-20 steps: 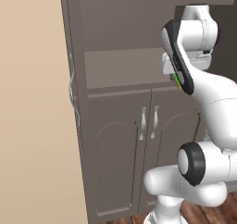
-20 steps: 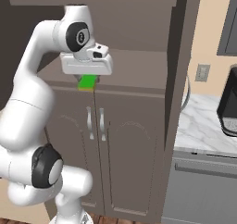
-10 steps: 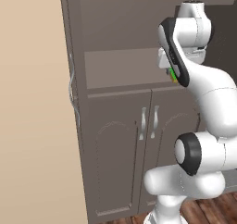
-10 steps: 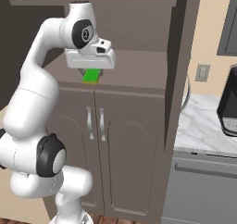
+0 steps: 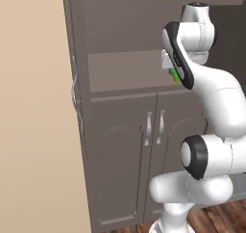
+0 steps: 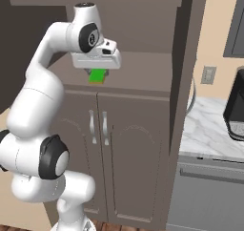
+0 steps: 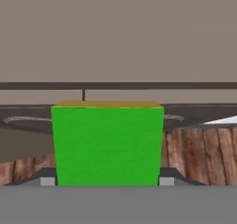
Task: Pick up the sponge and sponge from the sink, and place them back in the cabinet, and close the cabinet doors.
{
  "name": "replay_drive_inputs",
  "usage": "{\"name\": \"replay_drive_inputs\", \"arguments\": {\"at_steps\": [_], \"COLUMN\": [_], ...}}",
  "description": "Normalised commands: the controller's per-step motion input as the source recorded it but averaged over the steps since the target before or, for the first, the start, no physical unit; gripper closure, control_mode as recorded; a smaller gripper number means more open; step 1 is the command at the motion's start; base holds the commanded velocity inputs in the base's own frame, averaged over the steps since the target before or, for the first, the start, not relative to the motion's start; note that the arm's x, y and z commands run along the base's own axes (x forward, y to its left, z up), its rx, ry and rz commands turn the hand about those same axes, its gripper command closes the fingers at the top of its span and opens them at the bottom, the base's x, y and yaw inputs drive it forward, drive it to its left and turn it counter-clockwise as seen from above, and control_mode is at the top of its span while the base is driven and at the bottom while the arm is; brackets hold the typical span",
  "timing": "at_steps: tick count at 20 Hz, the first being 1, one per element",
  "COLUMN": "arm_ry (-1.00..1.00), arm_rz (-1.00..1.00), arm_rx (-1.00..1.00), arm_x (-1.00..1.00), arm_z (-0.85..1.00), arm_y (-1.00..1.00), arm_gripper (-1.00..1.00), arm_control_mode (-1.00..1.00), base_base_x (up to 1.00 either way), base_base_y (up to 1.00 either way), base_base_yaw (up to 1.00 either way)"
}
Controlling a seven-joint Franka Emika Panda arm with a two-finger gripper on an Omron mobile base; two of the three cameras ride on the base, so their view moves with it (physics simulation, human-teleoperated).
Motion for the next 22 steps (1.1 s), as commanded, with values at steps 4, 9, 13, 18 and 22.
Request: {"name": "replay_drive_inputs", "arguments": {"at_steps": [4, 9, 13, 18, 22], "arm_ry": [-0.08, -0.07, -0.02, 0.00, 0.00], "arm_rz": [0.00, 0.00, 0.00, 0.00, 0.00], "arm_rx": [0.00, 0.00, 0.00, 0.00, 0.00], "arm_x": [0.18, 0.17, 0.20, 0.29, 0.48], "arm_z": [-0.23, -0.21, -0.08, 0.00, 0.00], "arm_y": [0.00, 0.00, 0.00, 0.00, 0.00], "arm_gripper": [1.00, 1.00, 1.00, 1.00, 1.00], "arm_control_mode": [-1.00, -1.00, -1.00, -1.00, -1.00], "base_base_x": [0.00, 0.00, 0.00, 0.00, 0.00], "base_base_y": [0.00, 0.00, 0.00, 0.00, 0.00], "base_base_yaw": [0.00, 0.00, 0.00, 0.00, 0.00]}}
